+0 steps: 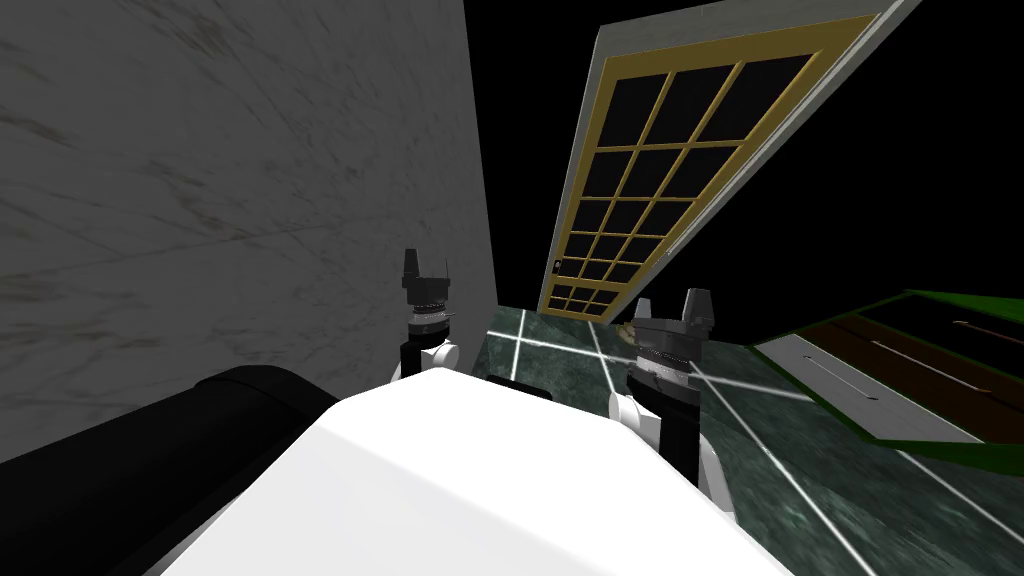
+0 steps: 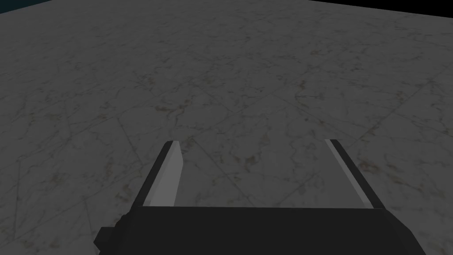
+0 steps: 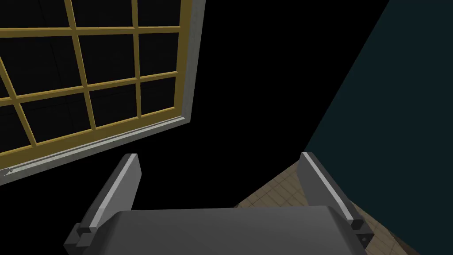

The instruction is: Pull the door open

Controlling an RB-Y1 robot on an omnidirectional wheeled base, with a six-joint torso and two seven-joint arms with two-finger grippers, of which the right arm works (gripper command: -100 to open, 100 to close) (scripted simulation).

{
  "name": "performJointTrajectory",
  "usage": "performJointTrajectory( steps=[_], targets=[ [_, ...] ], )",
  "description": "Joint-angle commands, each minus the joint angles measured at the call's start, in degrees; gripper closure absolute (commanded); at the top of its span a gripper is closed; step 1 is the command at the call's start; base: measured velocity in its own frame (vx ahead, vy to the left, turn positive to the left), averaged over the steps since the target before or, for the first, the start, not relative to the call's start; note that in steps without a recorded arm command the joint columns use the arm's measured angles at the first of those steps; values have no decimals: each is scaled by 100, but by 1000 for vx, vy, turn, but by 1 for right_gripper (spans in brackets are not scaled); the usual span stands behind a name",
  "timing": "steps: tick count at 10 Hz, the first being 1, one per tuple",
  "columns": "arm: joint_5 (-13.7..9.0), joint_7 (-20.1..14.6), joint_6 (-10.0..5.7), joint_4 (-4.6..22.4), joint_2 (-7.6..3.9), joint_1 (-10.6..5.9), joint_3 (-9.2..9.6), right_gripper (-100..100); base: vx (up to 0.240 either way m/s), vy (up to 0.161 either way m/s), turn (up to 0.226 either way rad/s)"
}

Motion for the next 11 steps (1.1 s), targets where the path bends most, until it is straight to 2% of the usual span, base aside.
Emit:
performJointTrajectory(
  steps=[1,5,10,11],
  targets=[
    [58,175,-58,184,-67,-49,-18,-100,94,0,21],
    [187,561,-187,593,-186,-158,-59,-100,184,-9,23],
    [343,1027,-342,1084,-298,-288,-108,-100,109,-4,14],
    [401,1202,-400,1268,-335,-337,-127,-100,121,-1,23]
  ],
)
